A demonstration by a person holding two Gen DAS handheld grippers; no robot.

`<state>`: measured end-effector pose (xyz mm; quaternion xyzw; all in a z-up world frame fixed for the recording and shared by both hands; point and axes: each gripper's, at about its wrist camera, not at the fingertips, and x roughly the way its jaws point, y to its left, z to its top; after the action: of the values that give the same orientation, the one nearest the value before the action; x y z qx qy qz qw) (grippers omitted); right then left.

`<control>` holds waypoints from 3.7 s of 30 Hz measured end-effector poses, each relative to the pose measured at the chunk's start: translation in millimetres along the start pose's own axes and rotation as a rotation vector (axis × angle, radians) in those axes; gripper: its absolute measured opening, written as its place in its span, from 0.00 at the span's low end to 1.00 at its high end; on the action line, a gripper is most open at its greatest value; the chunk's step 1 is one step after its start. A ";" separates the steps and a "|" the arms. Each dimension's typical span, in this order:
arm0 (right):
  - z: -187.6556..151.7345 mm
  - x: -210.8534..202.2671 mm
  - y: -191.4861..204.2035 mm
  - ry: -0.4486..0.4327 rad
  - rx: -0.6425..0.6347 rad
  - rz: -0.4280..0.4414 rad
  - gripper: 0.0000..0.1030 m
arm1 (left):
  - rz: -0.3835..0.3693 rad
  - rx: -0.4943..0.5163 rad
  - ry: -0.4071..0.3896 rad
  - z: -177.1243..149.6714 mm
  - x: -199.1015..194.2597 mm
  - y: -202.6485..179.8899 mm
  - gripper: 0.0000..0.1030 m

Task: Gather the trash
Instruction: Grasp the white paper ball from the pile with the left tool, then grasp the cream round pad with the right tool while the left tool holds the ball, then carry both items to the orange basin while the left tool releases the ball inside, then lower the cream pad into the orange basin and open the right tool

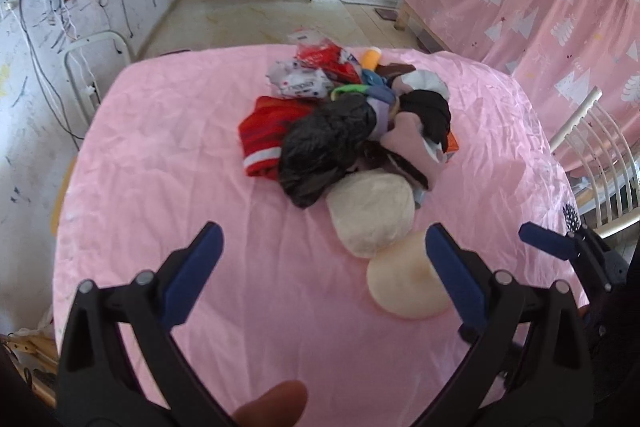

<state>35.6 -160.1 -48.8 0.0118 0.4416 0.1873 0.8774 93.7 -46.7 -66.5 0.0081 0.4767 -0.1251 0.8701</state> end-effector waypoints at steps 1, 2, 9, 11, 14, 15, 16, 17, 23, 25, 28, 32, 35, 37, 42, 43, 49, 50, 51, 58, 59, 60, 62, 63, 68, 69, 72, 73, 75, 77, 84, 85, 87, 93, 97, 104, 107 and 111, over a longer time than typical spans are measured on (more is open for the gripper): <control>1.0 1.9 -1.5 0.004 0.001 0.004 0.89 | -0.007 0.004 0.011 3.0 5.1 -2.3 0.94; 2.1 3.5 -3.7 0.008 0.004 0.006 0.89 | -0.012 0.009 0.020 5.7 9.7 -4.3 0.93; 5.3 11.8 -10.8 0.027 0.009 0.021 0.89 | -0.034 0.046 0.088 12.5 37.4 -16.9 0.74; 5.6 14.1 -7.5 0.033 -0.003 0.024 0.89 | -0.041 0.048 0.103 11.4 41.8 -16.0 0.57; 8.6 20.1 -3.4 0.051 -0.015 0.029 0.89 | -0.048 0.041 0.104 9.4 42.2 -11.4 0.46; 9.2 22.2 -2.3 0.059 -0.017 0.031 0.89 | -0.039 0.043 0.097 8.5 40.5 -10.2 0.46; 10.1 24.1 -1.6 0.065 -0.020 0.031 0.89 | -0.034 0.039 0.089 7.2 37.0 -7.5 0.46; 11.2 26.5 -0.1 0.071 -0.026 0.033 0.89 | -0.033 0.036 0.082 6.0 33.1 -4.1 0.46; 17.1 43.1 14.7 0.119 -0.069 0.046 0.89 | -0.024 0.005 0.021 -0.9 5.5 19.8 0.46; 19.4 49.6 17.6 0.131 -0.076 0.034 0.89 | -0.021 -0.009 0.005 -2.1 -0.8 26.8 0.46; 22.4 56.3 21.8 0.133 -0.092 0.000 0.89 | -0.021 -0.019 -0.008 -2.8 -6.9 32.7 0.46; 19.7 59.1 27.3 0.131 -0.120 -0.044 0.85 | -0.028 -0.012 -0.013 -4.0 -9.7 32.3 0.46; 16.1 54.8 33.0 0.117 -0.144 -0.073 0.66 | -0.033 -0.009 -0.014 -4.5 -10.6 30.6 0.46; 14.7 52.6 32.0 0.105 -0.138 -0.069 0.59 | -0.034 -0.003 -0.015 -4.8 -10.2 26.9 0.46; 18.0 50.3 23.1 0.089 -0.131 -0.043 0.57 | -0.022 0.010 -0.023 -6.8 -14.5 18.7 0.46; 18.2 47.9 21.0 0.084 -0.122 -0.028 0.57 | -0.018 0.011 -0.026 -7.1 -15.6 16.6 0.46; 13.9 26.7 9.6 0.027 -0.094 -0.007 0.57 | 0.014 0.028 -0.048 -7.9 -25.5 6.1 0.46; 12.6 20.7 3.5 0.014 -0.083 -0.005 0.57 | 0.018 0.034 -0.052 -7.4 -27.3 3.4 0.46; 13.0 14.5 -3.2 -0.001 -0.068 -0.004 0.57 | 0.022 0.041 -0.056 -6.7 -29.0 -0.1 0.46; 11.5 -36.4 -53.1 -0.130 0.019 -0.051 0.58 | 0.027 0.129 -0.091 2.7 -38.8 -45.7 0.46; 12.1 -43.2 -58.0 -0.144 0.030 -0.062 0.58 | 0.020 0.142 -0.096 4.8 -39.8 -53.1 0.46; 10.5 -53.5 -69.9 -0.166 0.047 -0.079 0.58 | 0.009 0.161 -0.103 8.3 -41.0 -63.6 0.46; 7.3 -67.4 -86.3 -0.198 0.075 -0.111 0.58 | -0.012 0.188 -0.110 13.3 -41.1 -80.8 0.46; 3.9 -77.2 -99.7 -0.218 0.096 -0.132 0.58 | -0.027 0.200 -0.111 17.2 -40.5 -89.4 0.46; -17.2 -109.8 -153.7 -0.276 0.194 -0.221 0.58 | -0.143 0.259 -0.103 36.7 -29.9 -144.1 0.46; -20.3 -113.5 -163.1 -0.283 0.212 -0.236 0.58 | -0.164 0.269 -0.097 40.0 -27.2 -155.1 0.46; -33.6 -126.8 -191.2 -0.302 0.259 -0.281 0.58 | -0.221 0.313 -0.083 49.5 -17.5 -194.3 0.46; -38.8 -132.1 -202.2 -0.310 0.277 -0.296 0.58 | -0.235 0.325 -0.082 51.2 -15.8 -205.3 0.46; -47.2 -140.1 -216.4 -0.321 0.297 -0.319 0.58 | -0.265 0.347 -0.073 54.6 -10.4 -226.1 0.46; -56.5 -147.6 -232.2 -0.334 0.323 -0.349 0.58 | -0.294 0.371 -0.056 57.0 -3.5 -250.1 0.46; -90.0 -164.1 -278.0 -0.337 0.402 -0.423 0.58 | -0.339 0.452 0.014 57.8 22.5 -323.0 0.46; -92.1 -163.8 -280.0 -0.335 0.407 -0.427 0.58 | -0.343 0.463 0.028 57.5 27.3 -333.5 0.46; -98.6 -164.9 -287.3 -0.332 0.421 -0.430 0.58 | -0.345 0.484 0.043 56.4 34.6 -351.4 0.47; -109.5 -160.2 -295.4 -0.318 0.445 -0.422 0.59 | -0.328 0.482 0.041 55.1 39.9 -367.0 0.68; -106.1 -145.2 -298.8 -0.275 0.451 -0.407 0.59 | -0.313 0.450 0.023 57.0 30.1 -351.1 0.68; -92.6 -123.8 -300.8 -0.240 0.447 -0.416 0.59 | -0.300 0.401 -0.033 58.1 4.8 -318.4 0.70; -87.4 -121.5 -301.4 -0.236 0.449 -0.420 0.60 | -0.300 0.381 -0.057 59.1 -4.6 -304.4 0.70; -82.1 -115.3 -302.4 -0.216 0.454 -0.447 0.68 | -0.297 0.350 -0.086 59.7 -15.8 -285.6 0.70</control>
<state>5.6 -492.2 -66.3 0.1294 0.3682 -0.1152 0.9135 70.7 -328.0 9.3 0.0834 0.4060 -0.3329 0.8470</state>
